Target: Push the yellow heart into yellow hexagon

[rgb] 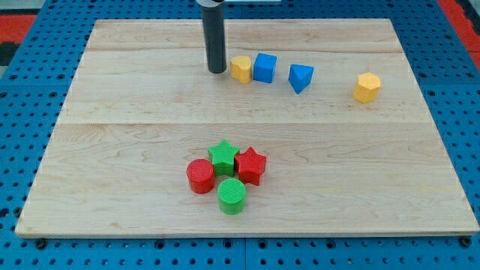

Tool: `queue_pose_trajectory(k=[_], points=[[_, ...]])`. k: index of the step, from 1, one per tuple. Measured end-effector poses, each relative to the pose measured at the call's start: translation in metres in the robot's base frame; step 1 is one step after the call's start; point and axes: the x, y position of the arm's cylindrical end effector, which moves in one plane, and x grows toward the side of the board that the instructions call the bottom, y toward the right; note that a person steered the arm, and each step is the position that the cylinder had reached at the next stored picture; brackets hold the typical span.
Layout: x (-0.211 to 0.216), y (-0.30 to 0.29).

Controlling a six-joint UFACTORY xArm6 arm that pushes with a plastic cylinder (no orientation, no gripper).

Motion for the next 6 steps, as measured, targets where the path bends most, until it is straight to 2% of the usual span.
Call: queue_pose_trajectory(k=[6], points=[[0.021,0.182]])
